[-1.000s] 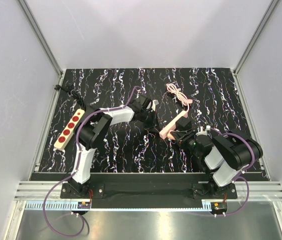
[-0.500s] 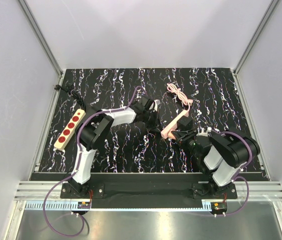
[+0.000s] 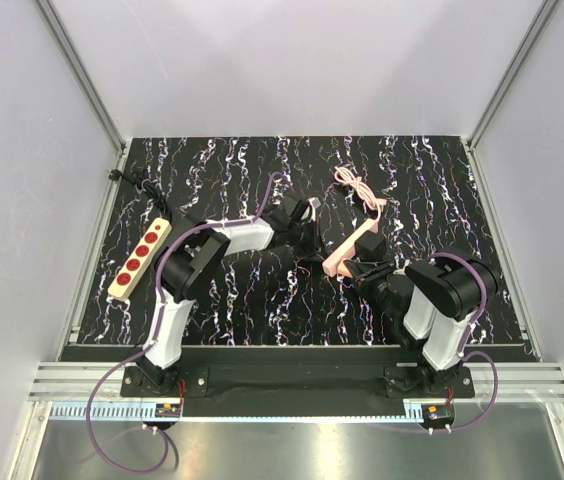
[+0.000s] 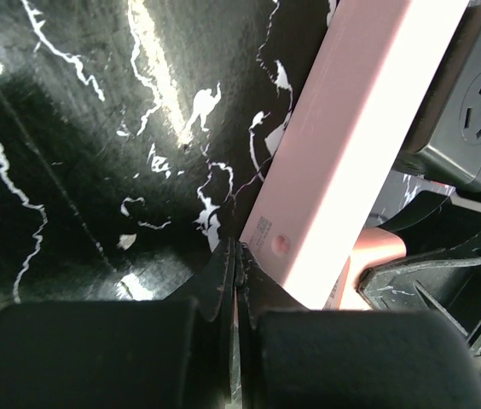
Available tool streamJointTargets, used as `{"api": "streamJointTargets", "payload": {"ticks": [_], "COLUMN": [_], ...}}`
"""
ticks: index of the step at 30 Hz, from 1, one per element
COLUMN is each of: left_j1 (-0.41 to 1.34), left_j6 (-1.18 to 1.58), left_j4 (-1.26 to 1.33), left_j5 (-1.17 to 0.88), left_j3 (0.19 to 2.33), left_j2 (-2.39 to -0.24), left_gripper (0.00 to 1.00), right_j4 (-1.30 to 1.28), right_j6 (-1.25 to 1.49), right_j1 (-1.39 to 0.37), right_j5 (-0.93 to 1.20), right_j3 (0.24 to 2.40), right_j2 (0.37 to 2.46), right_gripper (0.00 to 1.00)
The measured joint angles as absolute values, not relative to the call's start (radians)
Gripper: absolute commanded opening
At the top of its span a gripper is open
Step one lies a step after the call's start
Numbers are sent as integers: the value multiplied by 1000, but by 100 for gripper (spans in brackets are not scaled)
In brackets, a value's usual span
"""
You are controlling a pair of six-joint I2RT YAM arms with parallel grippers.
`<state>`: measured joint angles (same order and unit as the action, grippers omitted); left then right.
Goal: Insert the plug
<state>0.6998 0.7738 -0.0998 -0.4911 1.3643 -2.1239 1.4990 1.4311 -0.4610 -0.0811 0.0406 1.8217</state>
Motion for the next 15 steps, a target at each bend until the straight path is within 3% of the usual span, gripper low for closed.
{"api": "streamJointTargets", "payload": {"ticks": [8, 11, 15], "left_j1": [714, 715, 717], "left_j6": [806, 813, 829], "left_j4": [-56, -52, -43], "left_j5": [-480, -479, -492], "left_j3": [1348, 1346, 1344], "left_j2": [-2124, -2124, -2124], "left_gripper": [0, 0, 0], "right_j4": [1369, 1097, 535], "right_j6": [1404, 1340, 1170], "right_j1": [-463, -468, -505], "right_j5": [-117, -131, -219], "right_j3": [39, 83, 262], "right_j2": [1702, 1516, 1262], "right_gripper": [0, 0, 0]}}
